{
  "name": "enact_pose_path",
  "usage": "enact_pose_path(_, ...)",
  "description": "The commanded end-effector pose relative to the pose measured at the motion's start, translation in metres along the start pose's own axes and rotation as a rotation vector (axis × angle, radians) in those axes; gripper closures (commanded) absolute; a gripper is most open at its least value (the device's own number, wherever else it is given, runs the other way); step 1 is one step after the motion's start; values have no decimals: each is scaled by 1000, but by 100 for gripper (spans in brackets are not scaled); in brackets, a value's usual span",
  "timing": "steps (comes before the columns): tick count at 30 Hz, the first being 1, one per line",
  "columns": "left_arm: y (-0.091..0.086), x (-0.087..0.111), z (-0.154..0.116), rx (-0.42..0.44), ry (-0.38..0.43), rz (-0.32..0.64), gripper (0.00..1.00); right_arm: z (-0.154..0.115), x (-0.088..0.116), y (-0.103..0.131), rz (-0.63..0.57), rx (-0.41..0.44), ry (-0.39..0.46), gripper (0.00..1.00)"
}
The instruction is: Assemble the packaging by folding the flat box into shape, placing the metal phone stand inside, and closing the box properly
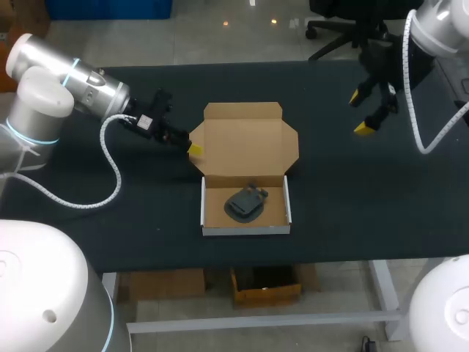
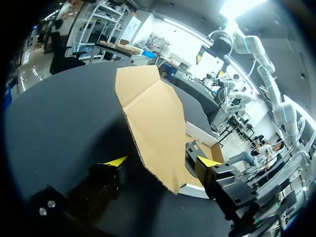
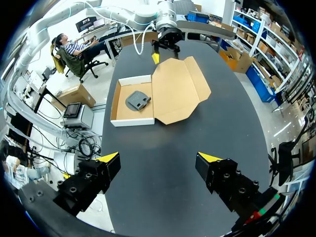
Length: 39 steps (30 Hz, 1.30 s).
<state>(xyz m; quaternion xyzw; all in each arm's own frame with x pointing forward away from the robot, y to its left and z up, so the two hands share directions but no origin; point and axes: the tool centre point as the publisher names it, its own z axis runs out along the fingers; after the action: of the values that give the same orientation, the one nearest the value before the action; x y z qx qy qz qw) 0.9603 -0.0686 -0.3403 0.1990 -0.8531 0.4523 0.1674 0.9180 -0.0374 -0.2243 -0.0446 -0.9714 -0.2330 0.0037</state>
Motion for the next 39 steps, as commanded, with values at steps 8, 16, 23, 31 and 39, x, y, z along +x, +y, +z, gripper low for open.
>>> enact_pose_path(8, -8, 2, 14, -38, 58, 4, 50, 3, -3, 1, 5, 3, 4, 0)
enact_pose_path(16, -9, 6, 18, -51, 73, -21, 64, 3, -4, 3, 2, 7, 2, 0)
enact_pose_path(23, -9, 12, 20, -51, 77, -8, 68, 3, -3, 2, 3, 3, -1, 0)
enact_pose_path(31, -9, 15, 22, -45, 79, 10, 76, 2, -1, 3, 2, 2, -3, 0)
enact_pose_path(39, -10, 18, 22, -36, 77, 30, 79, 1, -1, 5, 0, 1, -4, 0)
